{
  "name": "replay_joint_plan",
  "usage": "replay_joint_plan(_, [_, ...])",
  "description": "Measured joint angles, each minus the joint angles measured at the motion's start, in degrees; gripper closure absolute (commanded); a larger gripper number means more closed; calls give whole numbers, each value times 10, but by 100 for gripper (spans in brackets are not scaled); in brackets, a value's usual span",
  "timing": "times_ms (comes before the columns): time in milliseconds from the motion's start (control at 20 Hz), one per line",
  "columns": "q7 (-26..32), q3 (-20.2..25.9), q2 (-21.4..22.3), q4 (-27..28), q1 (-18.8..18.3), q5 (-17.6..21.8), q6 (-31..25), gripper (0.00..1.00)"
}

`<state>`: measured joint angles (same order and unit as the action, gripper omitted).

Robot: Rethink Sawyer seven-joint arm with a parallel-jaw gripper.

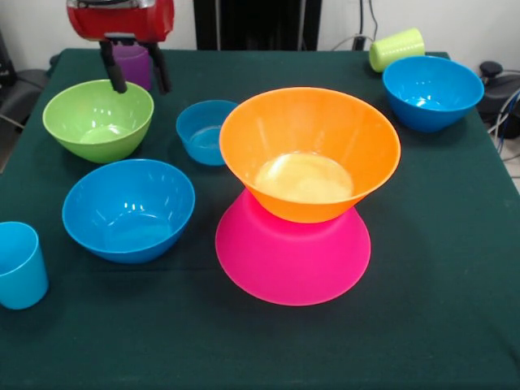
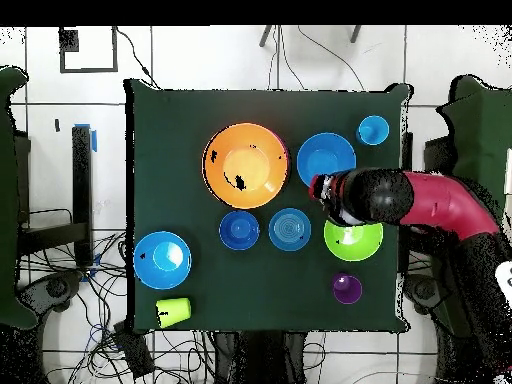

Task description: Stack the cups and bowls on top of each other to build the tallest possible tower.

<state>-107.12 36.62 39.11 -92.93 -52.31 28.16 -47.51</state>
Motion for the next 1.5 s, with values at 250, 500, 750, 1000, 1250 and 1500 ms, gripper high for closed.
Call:
replay_joint_plan(250, [0,-4,-21,34,0,0,-13,0])
replay_joint_plan(500, [0,-4,-33,60,0,0,-39,0])
replay_joint_plan(750, [0,-4,-49,105,0,0,-91,0])
replay_joint_plan(1000, [0,-4,-62,151,2,0,-136,0])
replay_joint_plan(1250, [0,-4,-84,205,6,0,-170,0])
replay_joint_plan(1500, [0,-4,-105,241,11,0,-179,0])
